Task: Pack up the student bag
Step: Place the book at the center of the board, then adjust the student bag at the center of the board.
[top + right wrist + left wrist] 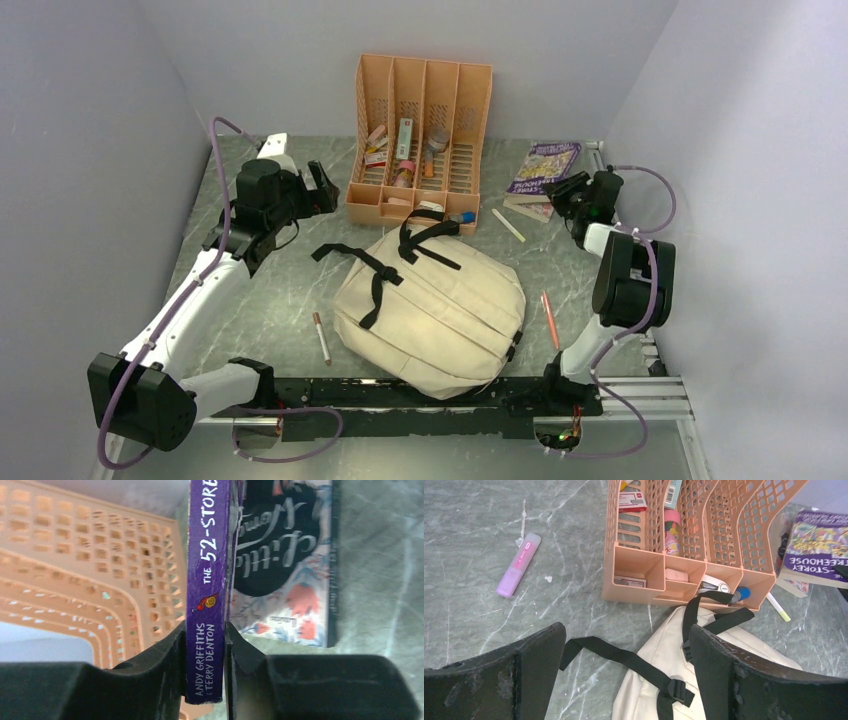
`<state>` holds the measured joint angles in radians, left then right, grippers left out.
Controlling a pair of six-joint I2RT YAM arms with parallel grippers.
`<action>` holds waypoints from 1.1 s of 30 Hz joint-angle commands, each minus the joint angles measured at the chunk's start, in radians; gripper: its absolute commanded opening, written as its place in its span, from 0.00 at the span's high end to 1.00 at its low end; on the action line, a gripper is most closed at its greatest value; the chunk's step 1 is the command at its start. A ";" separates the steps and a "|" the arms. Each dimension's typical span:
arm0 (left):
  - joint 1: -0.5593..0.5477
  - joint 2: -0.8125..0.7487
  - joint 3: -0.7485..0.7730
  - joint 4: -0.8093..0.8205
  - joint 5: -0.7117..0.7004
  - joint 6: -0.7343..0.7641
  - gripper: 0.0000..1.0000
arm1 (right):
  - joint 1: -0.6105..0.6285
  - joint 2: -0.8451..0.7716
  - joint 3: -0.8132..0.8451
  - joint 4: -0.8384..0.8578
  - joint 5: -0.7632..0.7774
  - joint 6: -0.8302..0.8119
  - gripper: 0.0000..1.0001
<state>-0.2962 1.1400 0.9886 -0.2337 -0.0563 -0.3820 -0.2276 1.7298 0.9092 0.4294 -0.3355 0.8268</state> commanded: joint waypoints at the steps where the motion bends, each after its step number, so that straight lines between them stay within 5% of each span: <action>1: 0.009 -0.011 -0.011 0.030 0.025 -0.007 0.03 | -0.045 0.079 0.038 0.012 0.013 0.012 0.60; 5: 0.009 -0.005 -0.015 0.029 0.029 -0.015 0.03 | -0.060 0.102 0.076 -0.106 0.049 -0.032 0.32; 13: 0.014 0.056 0.011 0.002 0.047 -0.031 0.03 | -0.057 -0.079 0.102 -0.387 0.353 -0.175 0.03; 22: -0.009 0.099 0.047 0.005 0.135 0.028 0.03 | 0.124 -0.355 -0.011 -0.505 0.269 -0.221 0.00; 33: -0.270 0.061 0.024 0.042 0.007 0.125 0.03 | 0.374 -0.571 -0.195 -0.827 0.320 -0.316 0.02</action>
<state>-0.5228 1.2369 1.0088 -0.2375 -0.0166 -0.3008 0.1223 1.2430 0.7803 -0.2306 -0.0540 0.5449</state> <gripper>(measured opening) 0.971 0.986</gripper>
